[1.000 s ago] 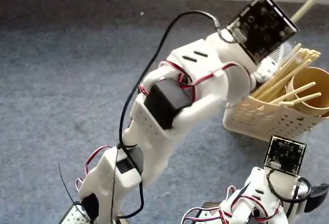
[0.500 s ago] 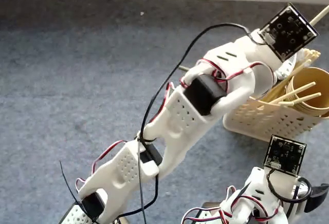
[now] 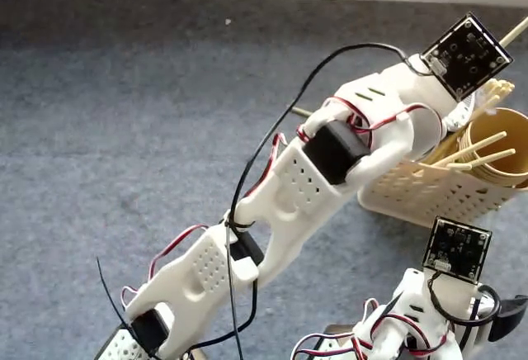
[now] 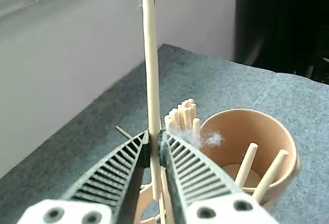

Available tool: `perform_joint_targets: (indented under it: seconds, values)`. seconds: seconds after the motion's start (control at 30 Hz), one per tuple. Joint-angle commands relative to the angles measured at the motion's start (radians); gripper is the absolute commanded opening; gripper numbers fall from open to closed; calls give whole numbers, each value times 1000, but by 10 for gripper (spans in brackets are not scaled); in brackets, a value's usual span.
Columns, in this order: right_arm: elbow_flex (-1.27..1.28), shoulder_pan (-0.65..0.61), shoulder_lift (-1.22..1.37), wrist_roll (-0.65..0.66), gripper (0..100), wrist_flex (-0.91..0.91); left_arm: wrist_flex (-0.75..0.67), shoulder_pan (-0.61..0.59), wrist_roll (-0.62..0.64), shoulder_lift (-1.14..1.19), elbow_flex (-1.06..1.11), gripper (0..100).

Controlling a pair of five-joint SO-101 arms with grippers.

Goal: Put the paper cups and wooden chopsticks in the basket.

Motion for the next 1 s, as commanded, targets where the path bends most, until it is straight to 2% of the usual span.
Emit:
perform_joint_targets:
  seconds: [0.0,0.17,0.43,0.6,0.97]
  values:
    - [-2,7,-5,8,365,5,-14,15,6,-4,-15,56]
    - [-2,8,-5,8,365,5,-20,24,6,-5,65,56]
    - [-2,7,-5,8,365,5,-14,27,31,-8,64,62]
    - [-2,8,-5,8,365,5,20,39,166,-12,65,178]
    - [-2,10,-5,8,365,5,32,5,161,-21,41,167]
